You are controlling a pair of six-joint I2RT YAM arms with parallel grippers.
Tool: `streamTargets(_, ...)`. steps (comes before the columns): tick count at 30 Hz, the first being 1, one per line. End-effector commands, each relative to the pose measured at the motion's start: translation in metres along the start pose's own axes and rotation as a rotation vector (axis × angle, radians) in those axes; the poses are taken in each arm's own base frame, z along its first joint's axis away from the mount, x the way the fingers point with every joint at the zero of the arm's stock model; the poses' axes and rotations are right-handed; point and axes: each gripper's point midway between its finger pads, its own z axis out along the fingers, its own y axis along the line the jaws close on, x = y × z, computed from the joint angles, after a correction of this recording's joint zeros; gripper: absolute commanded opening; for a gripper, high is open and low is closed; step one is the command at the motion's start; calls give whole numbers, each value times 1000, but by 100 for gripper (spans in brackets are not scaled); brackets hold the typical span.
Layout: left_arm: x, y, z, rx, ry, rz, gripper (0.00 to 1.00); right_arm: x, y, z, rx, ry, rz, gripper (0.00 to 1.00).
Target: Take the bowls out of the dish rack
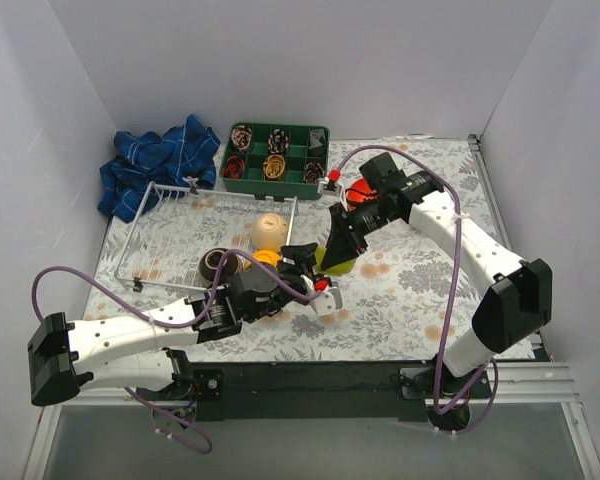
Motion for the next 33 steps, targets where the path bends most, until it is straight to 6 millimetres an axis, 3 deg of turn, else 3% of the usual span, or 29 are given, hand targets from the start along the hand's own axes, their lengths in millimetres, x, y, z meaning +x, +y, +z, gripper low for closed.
streamTargets(1,2,13,-9,-81,0,-57,34,-3,10,-3,-32,-4,-17,15)
streamTargets(3,10,9,-10,-96,17,-92,43,-3,10,-3,-32,-3,-23,3)
streamTargets(7,28,11,-16,-163,70,-167,64,2,-1,-4,28,19,-18,1)
streamTargets(10,39,10,-19,-200,99,-280,79,7,-22,-11,139,45,13,1)
streamTargets(15,62,20,-26,-259,167,-464,98,6,-80,-36,503,10,50,1)
streamTargets(19,63,33,-26,-294,179,-639,98,18,-127,-70,863,-28,175,1)
streamTargets(20,73,32,-28,-302,214,-692,98,22,-142,-90,1010,-31,198,1)
streamTargets(22,74,41,-27,-326,231,-751,98,33,-157,-103,1143,-73,290,1)
streamTargets(23,82,42,-28,-346,260,-815,98,39,-166,-122,1271,-86,311,1)
streamTargets(24,85,44,-27,-352,270,-843,98,54,-173,-126,1324,-75,349,1)
streamTargets(27,90,57,-30,-398,287,-947,98,67,-188,-148,1476,-152,428,1)
streamTargets(28,93,59,-30,-410,298,-968,98,80,-194,-154,1507,-153,464,1)
streamTargets(33,104,75,-39,-483,346,-1089,98,97,-216,-180,1641,-267,544,1)
